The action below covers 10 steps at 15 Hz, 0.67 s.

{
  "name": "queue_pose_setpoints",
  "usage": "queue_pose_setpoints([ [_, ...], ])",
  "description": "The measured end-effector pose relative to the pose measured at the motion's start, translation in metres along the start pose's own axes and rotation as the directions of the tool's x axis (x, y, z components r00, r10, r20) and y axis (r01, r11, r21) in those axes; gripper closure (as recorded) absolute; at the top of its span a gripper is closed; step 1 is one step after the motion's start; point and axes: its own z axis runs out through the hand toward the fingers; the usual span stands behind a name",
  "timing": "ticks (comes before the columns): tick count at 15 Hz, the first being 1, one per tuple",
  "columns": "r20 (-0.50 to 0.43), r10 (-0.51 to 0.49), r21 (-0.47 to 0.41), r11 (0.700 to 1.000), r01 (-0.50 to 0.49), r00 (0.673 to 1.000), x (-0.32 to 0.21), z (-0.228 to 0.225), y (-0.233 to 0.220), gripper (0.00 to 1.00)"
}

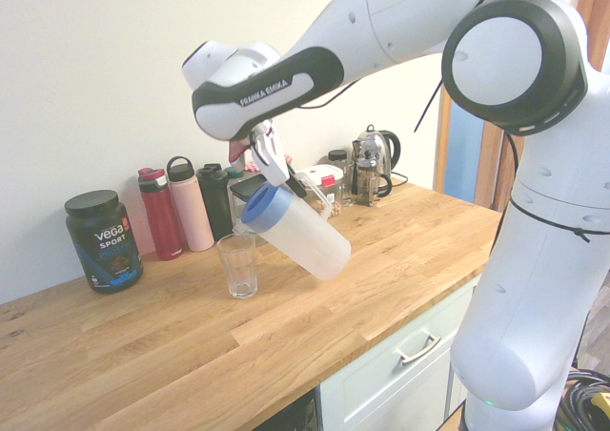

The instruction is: Pour me some water

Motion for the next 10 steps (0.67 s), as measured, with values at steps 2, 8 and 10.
queue_pose_setpoints([
  [2,-0.028,0.066,0.094,0.994,-0.064,0.997,-0.022,-0.002,0.054,1.0],
  [8,-0.045,0.339,0.39,0.872,-0.296,0.94,-0.071,0.023,0.168,1.0],
  [10,-0.002,0.434,0.451,0.804,-0.387,0.901,-0.069,0.044,0.182,1.0],
])
